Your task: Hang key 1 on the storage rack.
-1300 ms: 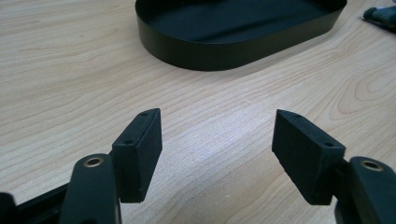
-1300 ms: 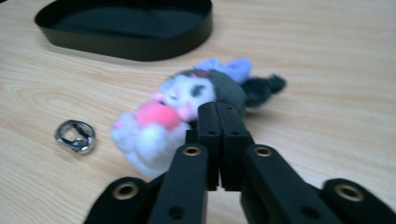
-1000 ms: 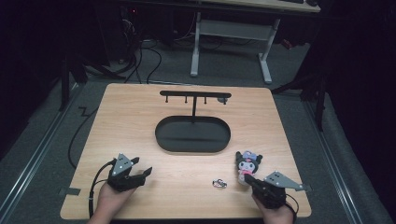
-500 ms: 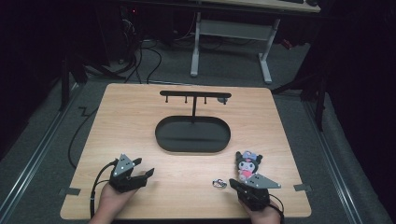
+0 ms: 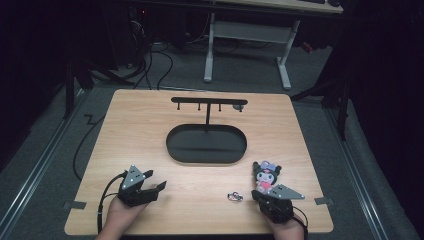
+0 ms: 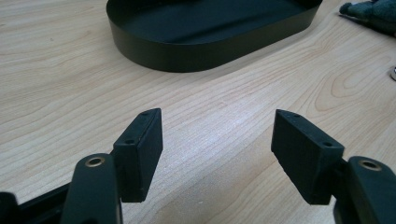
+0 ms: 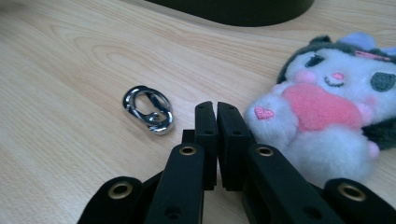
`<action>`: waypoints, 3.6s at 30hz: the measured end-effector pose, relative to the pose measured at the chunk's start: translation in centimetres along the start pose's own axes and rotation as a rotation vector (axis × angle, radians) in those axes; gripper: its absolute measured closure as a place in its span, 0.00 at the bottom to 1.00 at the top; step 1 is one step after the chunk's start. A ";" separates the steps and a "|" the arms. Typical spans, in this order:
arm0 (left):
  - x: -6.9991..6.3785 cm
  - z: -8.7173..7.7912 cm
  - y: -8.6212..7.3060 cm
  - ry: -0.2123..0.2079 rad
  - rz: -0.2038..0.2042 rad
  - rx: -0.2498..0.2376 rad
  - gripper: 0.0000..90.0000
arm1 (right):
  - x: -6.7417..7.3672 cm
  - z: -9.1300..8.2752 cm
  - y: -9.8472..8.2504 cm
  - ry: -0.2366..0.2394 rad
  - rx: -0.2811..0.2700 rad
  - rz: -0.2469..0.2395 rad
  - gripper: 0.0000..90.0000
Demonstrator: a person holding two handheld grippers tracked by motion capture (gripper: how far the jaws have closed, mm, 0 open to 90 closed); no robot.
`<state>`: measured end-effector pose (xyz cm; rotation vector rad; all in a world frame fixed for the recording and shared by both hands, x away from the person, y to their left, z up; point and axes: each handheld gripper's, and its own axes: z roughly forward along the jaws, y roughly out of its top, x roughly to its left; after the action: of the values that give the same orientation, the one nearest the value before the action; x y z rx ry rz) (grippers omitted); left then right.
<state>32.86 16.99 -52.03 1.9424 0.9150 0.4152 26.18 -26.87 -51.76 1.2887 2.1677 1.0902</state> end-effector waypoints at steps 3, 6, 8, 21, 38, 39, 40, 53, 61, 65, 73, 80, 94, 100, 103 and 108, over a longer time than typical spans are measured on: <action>0.0 0.0 0.0 -0.001 -0.002 -0.002 0.38 | -0.5 -0.1 -0.1 -0.019 0.001 0.008 0.98; 0.0 -0.1 0.0 -0.002 -0.004 -0.002 0.38 | -0.8 -0.1 -0.1 -0.027 0.001 0.013 0.98; 0.0 0.0 0.0 -0.004 -0.003 0.001 0.38 | -1.3 -0.3 -0.3 -0.039 0.001 0.030 0.97; -0.1 0.1 0.0 -0.010 0.000 0.005 0.39 | -3.3 -1.0 -0.7 -0.087 -0.012 0.067 0.95; -0.2 0.1 0.0 -0.013 0.000 0.005 0.39 | -3.7 -1.0 -0.8 -0.084 -0.010 0.076 0.92; -0.2 0.1 0.0 -0.013 -0.001 0.004 0.39 | -3.7 -1.0 -0.8 -0.082 -0.009 0.073 0.92; -0.2 0.1 0.0 -0.013 -0.001 0.004 0.39 | -3.7 -1.0 -0.8 -0.082 -0.009 0.073 0.92; -1.0 0.1 0.2 -0.035 0.041 0.005 0.39 | -3.0 -0.6 -0.5 -0.039 0.005 0.065 0.85; -1.0 0.1 0.4 -0.055 0.067 0.014 0.41 | -1.9 -0.4 1.0 -0.011 0.078 0.028 0.80; -0.9 -0.1 0.4 -0.058 0.060 0.005 0.41 | -1.6 -0.3 1.6 -0.012 0.099 0.026 0.80; -1.2 -0.4 0.5 -0.054 0.070 -0.008 0.41 | -1.1 -0.1 3.2 -0.030 0.222 -0.041 0.78; -1.1 -0.2 0.4 -0.058 0.071 0.008 0.41 | -0.9 0.2 4.3 -0.005 0.325 -0.094 0.73; -1.1 -0.3 0.3 -0.059 0.079 0.011 0.41 | -0.3 0.0 5.9 0.004 0.470 -0.166 0.65; -1.1 -0.2 0.3 -0.065 0.077 0.016 0.41 | -1.0 -1.2 7.0 -0.015 0.517 -0.155 0.57; -1.1 -0.2 0.3 -0.066 0.078 0.017 0.41 | -1.5 -1.7 7.5 -0.019 0.517 -0.166 0.52; -1.1 -0.2 0.3 -0.068 0.078 0.020 0.41 | -2.7 -2.2 8.3 -0.027 0.543 -0.131 0.39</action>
<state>32.16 16.21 -51.61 2.0028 0.8039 0.3840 30.75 -27.87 -44.04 1.3289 2.5858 0.4370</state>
